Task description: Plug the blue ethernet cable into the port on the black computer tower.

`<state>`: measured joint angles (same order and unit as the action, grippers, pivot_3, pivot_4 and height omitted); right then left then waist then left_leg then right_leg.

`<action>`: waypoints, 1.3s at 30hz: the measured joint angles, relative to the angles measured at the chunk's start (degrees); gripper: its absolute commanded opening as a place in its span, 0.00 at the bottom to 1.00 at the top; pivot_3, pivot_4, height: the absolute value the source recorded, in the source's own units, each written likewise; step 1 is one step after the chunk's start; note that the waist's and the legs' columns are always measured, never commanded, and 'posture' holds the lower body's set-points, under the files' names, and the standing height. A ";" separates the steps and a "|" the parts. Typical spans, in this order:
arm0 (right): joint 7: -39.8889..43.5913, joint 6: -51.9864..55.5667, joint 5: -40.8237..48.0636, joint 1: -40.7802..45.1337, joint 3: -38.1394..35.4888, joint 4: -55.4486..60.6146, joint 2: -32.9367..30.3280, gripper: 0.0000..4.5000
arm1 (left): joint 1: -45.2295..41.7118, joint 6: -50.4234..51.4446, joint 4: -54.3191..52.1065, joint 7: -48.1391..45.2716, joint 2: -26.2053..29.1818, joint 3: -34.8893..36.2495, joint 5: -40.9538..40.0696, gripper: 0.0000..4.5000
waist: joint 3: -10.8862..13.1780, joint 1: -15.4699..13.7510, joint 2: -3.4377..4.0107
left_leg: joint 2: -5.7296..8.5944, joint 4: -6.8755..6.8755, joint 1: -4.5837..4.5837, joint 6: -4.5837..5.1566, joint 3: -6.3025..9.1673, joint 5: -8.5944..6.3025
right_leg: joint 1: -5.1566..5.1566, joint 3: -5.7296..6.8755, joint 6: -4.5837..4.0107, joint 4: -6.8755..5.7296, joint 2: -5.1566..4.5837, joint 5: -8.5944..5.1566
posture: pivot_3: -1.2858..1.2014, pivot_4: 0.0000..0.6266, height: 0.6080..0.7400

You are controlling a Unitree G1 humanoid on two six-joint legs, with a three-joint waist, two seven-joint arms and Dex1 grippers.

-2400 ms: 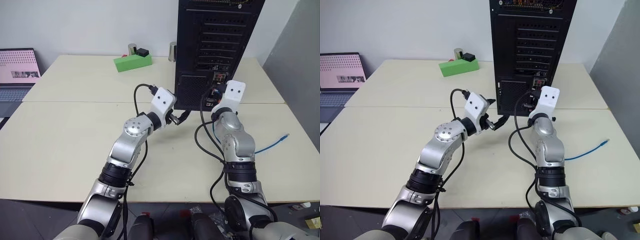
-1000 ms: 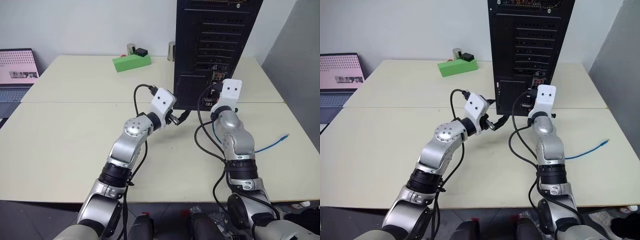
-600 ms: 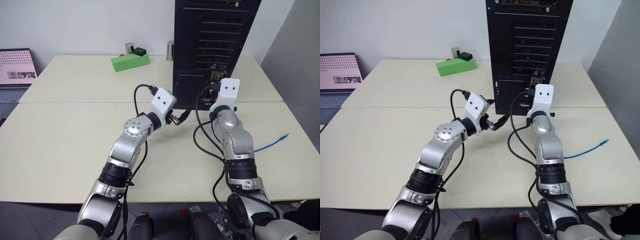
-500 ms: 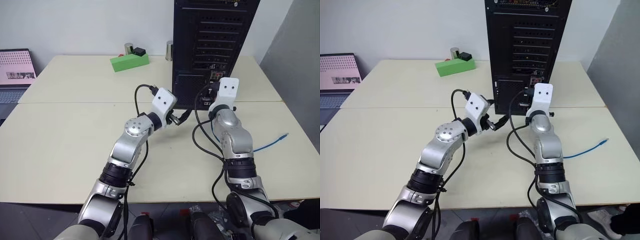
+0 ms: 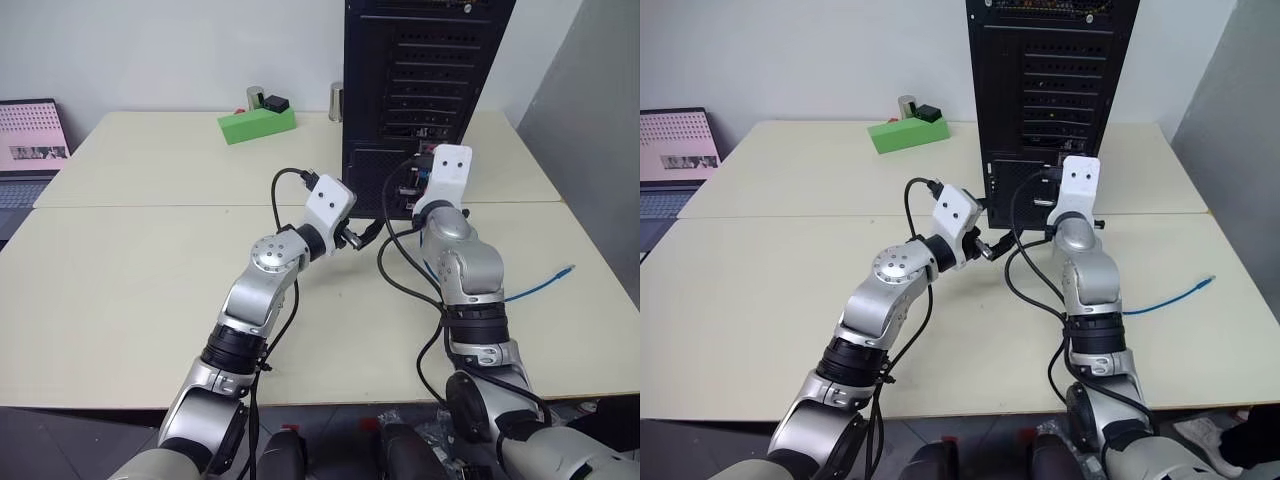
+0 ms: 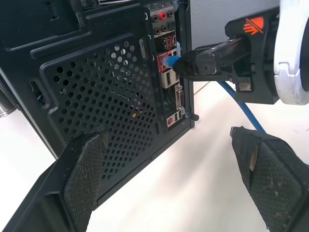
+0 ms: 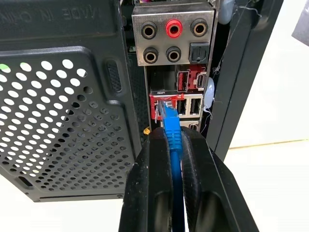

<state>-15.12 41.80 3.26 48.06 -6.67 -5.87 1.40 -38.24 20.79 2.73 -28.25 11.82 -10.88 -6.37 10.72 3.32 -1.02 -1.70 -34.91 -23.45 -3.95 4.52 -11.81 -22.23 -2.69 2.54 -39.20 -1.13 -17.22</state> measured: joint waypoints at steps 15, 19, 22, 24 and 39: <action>-4.26 2.18 -0.40 2.67 -2.24 -0.84 3.34 0.00 | -0.27 0.41 0.92 -0.71 -0.21 2.29 -1.42 0.95 | 0.01 0.22 0.02 | 0.00 0.01 -0.03 0.00 -0.02 0.00 | -0.06 -0.01 0.00 -0.01 0.00 0.00 | 0.52 0.24 1.00; -4.18 1.34 -0.39 2.99 -2.31 -1.81 3.36 0.00 | -1.53 1.24 2.87 -2.59 0.76 4.07 -2.92 0.95 | 0.01 0.35 0.02 | 0.00 0.01 -0.03 0.00 -0.02 0.00 | -0.07 -0.01 0.00 -0.01 0.01 0.00 | 0.52 0.24 1.00; -3.91 0.62 -0.38 3.04 -2.24 -2.40 3.40 0.00 | -2.65 2.33 5.05 -5.06 2.32 5.61 -4.90 0.95 | 0.01 0.51 0.02 | -0.01 0.01 -0.03 0.00 -0.02 0.00 | -0.07 -0.01 0.00 -0.02 0.01 0.00 | 0.52 0.24 1.00; -3.87 -0.03 -0.38 3.09 -2.21 -2.87 3.42 0.00 | -2.91 3.05 6.19 -6.41 3.11 6.38 -5.84 0.95 | 0.01 0.58 0.02 | 0.00 0.01 -0.03 0.00 -0.02 0.00 | -0.07 -0.01 0.00 -0.03 0.01 0.00 | 0.52 0.24 1.00; -3.66 -1.96 -0.40 4.42 -1.76 -5.89 3.73 0.00 | -4.08 5.21 6.95 -11.29 4.35 6.72 -8.71 0.95 | 0.02 1.50 0.03 | -0.01 0.00 -0.03 0.00 -0.01 0.00 | -0.09 -0.02 0.00 -0.11 0.01 0.00 | 0.52 0.24 1.00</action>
<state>-18.78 39.83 2.85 52.48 -8.43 -11.76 5.13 -42.32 26.00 9.69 -39.54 16.17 -4.16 -15.08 10.74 4.82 -0.99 -1.71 -34.90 -23.48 -3.94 4.51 -11.81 -22.31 -2.71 2.54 -39.31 -1.12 -17.22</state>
